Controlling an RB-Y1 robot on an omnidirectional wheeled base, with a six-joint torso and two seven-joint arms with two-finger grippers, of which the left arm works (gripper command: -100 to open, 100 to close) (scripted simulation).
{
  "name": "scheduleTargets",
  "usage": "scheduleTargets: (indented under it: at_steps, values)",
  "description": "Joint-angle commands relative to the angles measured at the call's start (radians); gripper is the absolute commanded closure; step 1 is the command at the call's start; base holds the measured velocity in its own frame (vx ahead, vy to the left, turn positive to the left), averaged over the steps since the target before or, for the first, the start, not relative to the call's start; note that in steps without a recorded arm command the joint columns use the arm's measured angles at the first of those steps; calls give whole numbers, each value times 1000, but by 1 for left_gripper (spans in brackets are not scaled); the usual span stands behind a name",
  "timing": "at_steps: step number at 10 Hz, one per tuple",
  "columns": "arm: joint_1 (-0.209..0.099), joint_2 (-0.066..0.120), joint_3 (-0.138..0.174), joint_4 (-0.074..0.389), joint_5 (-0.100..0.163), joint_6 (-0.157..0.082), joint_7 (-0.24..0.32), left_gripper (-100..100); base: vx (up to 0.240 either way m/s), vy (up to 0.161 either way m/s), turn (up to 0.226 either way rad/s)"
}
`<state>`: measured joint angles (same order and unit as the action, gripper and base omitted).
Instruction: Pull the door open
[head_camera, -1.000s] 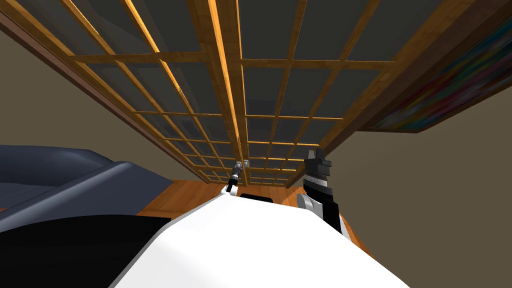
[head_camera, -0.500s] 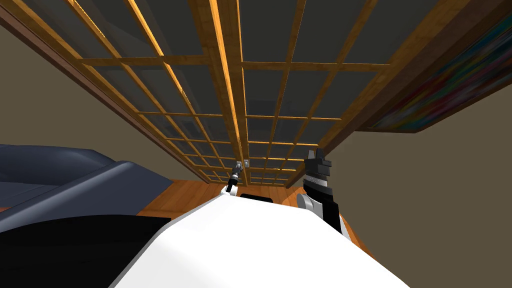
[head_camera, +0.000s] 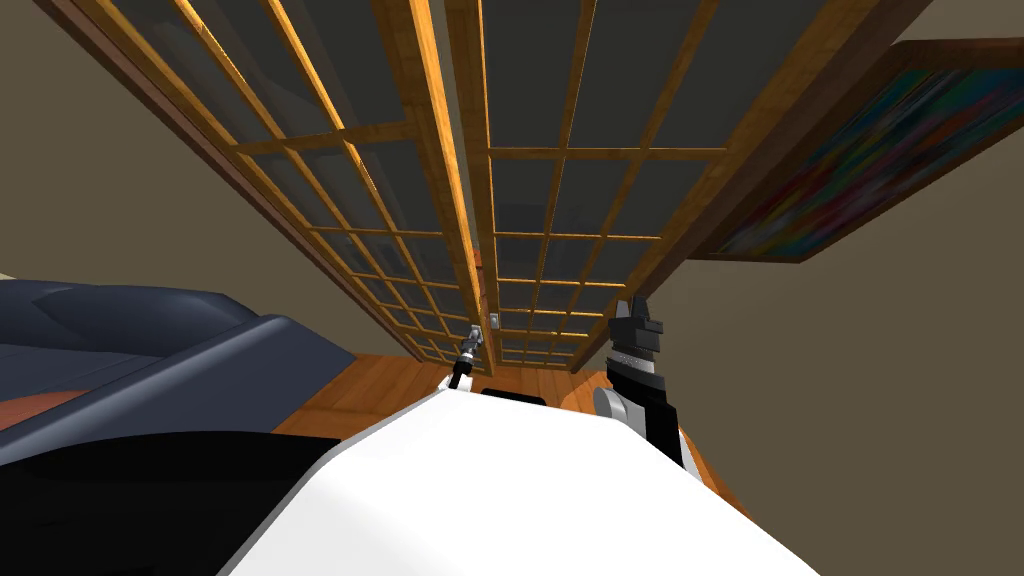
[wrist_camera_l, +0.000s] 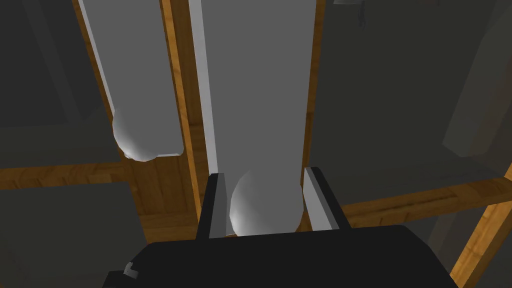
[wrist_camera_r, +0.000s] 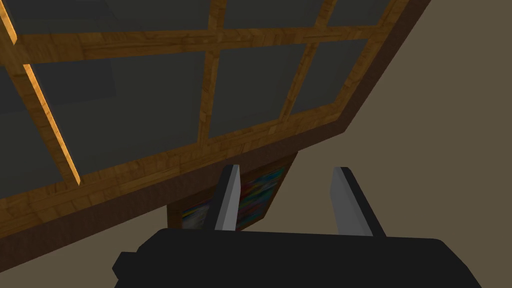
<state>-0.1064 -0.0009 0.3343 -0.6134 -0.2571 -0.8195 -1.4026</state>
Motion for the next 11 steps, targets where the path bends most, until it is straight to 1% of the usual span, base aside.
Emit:
scheduleTargets:
  at_steps: [1,2,3,5,8,9,11]
  values:
    - [6,2,1,29,3,-5,3,100,-54,-5,4]
    - [20,7,1,36,6,-4,15,100,-100,-14,17]
    - [26,10,0,39,9,-4,24,100,-117,-27,15]
    - [26,10,0,39,9,-4,24,100,-49,-16,19]
    - [51,23,-6,52,23,-4,73,100,-74,-24,-11]
    - [27,44,-11,76,16,-29,65,-100,-161,-52,-105]
    - [19,65,-26,71,5,-38,77,-100,-178,-7,-108]
